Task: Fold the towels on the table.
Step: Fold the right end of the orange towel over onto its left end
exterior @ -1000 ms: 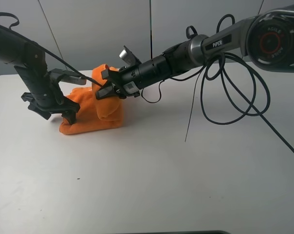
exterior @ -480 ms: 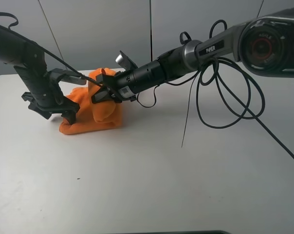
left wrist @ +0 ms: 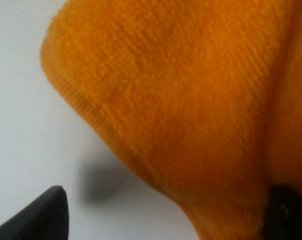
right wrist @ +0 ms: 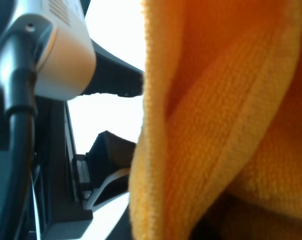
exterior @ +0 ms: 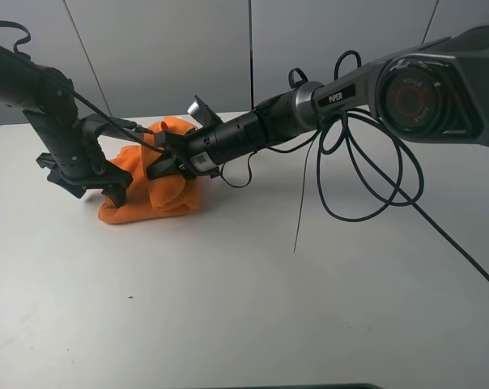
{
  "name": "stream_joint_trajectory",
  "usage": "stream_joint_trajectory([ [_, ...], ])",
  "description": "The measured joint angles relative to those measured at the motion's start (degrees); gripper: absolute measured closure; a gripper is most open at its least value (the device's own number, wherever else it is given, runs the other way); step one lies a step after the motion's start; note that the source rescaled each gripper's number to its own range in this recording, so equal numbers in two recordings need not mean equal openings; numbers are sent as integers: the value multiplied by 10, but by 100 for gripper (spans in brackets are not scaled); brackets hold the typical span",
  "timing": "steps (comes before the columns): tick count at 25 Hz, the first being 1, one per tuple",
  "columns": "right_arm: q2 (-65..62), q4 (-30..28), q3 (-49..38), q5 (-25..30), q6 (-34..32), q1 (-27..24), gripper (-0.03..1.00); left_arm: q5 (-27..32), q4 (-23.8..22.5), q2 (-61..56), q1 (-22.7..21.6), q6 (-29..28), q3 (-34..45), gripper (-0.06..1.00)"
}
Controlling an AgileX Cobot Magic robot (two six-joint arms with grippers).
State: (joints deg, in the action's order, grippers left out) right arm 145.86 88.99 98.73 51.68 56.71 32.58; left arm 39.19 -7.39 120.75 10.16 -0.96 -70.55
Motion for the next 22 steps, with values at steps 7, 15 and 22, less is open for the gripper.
stream_joint_trajectory([
  [7, 19, 4, 4, 1, -21, 1, 91, 0, 0, 0, 0, 0, 0, -5],
  [15, 19, 8, 4, 2, -23, 1, 91, -9, -4, -24, -2, 0, 7, -5],
  [22, 19, 10, 4, 2, -26, 1, 91, -8, -9, -92, -8, -5, 8, -5],
])
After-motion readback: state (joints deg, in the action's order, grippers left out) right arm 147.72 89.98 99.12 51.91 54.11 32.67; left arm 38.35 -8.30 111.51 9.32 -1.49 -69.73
